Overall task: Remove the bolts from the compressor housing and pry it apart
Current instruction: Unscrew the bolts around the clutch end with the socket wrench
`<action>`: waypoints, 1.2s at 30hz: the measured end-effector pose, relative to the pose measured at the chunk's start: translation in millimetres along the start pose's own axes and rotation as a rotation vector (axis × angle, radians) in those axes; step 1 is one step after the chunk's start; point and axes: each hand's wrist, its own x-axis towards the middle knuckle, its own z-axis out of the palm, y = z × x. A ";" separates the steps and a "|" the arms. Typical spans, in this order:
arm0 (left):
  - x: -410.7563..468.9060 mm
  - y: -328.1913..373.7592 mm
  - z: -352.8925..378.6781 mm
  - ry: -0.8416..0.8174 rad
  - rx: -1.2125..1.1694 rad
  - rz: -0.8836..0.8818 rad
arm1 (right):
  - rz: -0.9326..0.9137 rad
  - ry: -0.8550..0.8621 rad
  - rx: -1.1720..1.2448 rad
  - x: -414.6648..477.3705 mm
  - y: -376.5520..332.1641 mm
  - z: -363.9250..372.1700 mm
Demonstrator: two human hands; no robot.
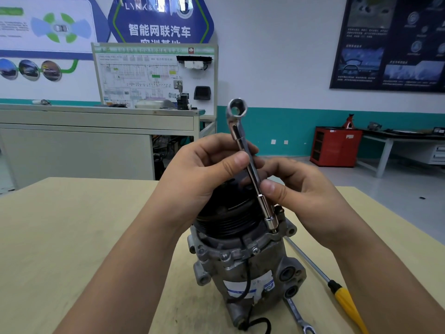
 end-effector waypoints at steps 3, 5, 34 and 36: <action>-0.1 0.8 1.6 0.021 0.003 0.001 | -0.011 -0.014 0.006 0.0 -2.8 1.1; 0.1 0.6 2.2 0.035 0.012 0.003 | -0.013 -0.020 0.011 0.5 -3.9 2.2; -0.4 2.0 2.4 0.022 0.061 -0.010 | 0.010 -0.048 0.021 0.6 -1.7 -0.2; -0.5 1.6 2.9 0.031 0.074 -0.010 | 0.023 -0.046 0.036 0.0 -2.1 0.0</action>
